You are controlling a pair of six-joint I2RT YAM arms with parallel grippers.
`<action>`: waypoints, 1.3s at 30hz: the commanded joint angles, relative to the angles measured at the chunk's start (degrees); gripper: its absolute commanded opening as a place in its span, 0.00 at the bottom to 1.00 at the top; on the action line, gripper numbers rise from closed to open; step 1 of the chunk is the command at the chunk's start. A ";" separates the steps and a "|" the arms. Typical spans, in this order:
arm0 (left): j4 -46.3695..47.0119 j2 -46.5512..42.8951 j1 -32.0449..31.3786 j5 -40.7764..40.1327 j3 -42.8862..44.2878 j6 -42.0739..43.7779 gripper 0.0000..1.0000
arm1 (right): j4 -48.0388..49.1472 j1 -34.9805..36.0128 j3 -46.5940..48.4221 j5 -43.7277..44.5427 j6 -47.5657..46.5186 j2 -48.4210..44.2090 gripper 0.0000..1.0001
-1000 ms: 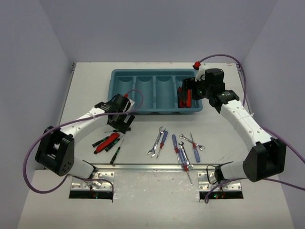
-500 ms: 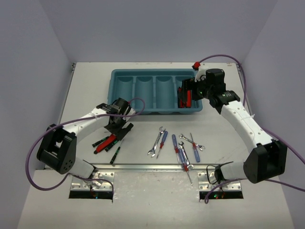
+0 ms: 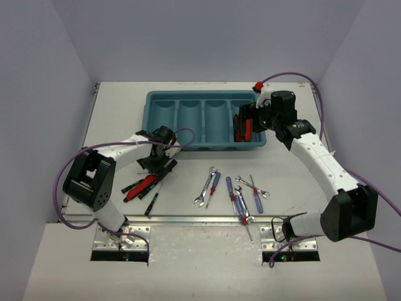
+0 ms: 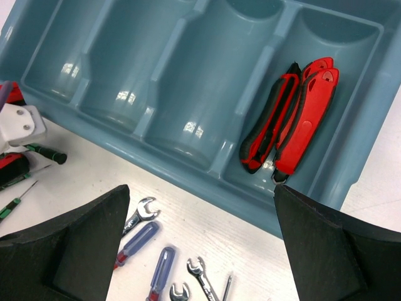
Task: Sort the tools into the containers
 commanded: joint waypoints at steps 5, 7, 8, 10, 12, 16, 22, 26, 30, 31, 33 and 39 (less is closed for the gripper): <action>1.13 -0.44 1.13 1.71 2.09 -0.11 0.62 | 3.29 -0.26 0.01 -1.35 -0.61 -1.03 0.96; 0.87 0.00 1.20 2.10 2.28 -0.41 0.58 | 3.40 -0.26 -0.13 -1.45 -0.54 -1.03 0.96; 0.66 0.26 1.20 2.05 2.50 -0.67 0.58 | 3.45 -0.26 -0.13 -1.50 -0.54 -1.03 0.96; 0.29 0.54 1.29 2.61 2.36 -1.04 0.58 | 3.45 -0.26 -0.22 -1.35 -0.63 -1.03 0.96; 0.29 0.46 1.27 3.22 1.78 -1.11 0.58 | 3.45 -0.35 -0.22 -1.33 -0.72 -1.10 0.96; 0.54 1.01 1.38 2.31 1.03 -1.50 0.55 | 3.46 -0.26 -0.31 -1.42 -0.81 -1.21 0.96; -0.03 2.78 1.69 1.53 1.64 -2.31 0.50 | 3.72 -0.26 -0.48 -1.61 -1.07 -1.47 0.96; 0.20 3.94 2.52 1.51 1.64 -2.82 0.51 | 3.81 -0.26 -0.58 -1.78 -1.17 -1.47 0.96; 0.43 5.17 2.93 1.58 1.83 -3.49 0.52 | 3.98 -0.26 -0.75 -1.95 -1.24 -1.47 0.96; 0.65 5.39 3.10 1.70 1.72 -3.51 0.53 | 4.12 -0.26 -0.79 -2.04 -1.20 -1.47 0.96; 0.89 5.78 3.37 1.86 1.86 -3.58 0.54 | 4.32 -0.26 -0.83 -2.19 -1.08 -1.47 0.96; 0.73 5.77 4.51 2.77 2.38 -3.65 0.56 | 4.38 -0.26 -0.92 -2.47 -1.17 -1.24 0.95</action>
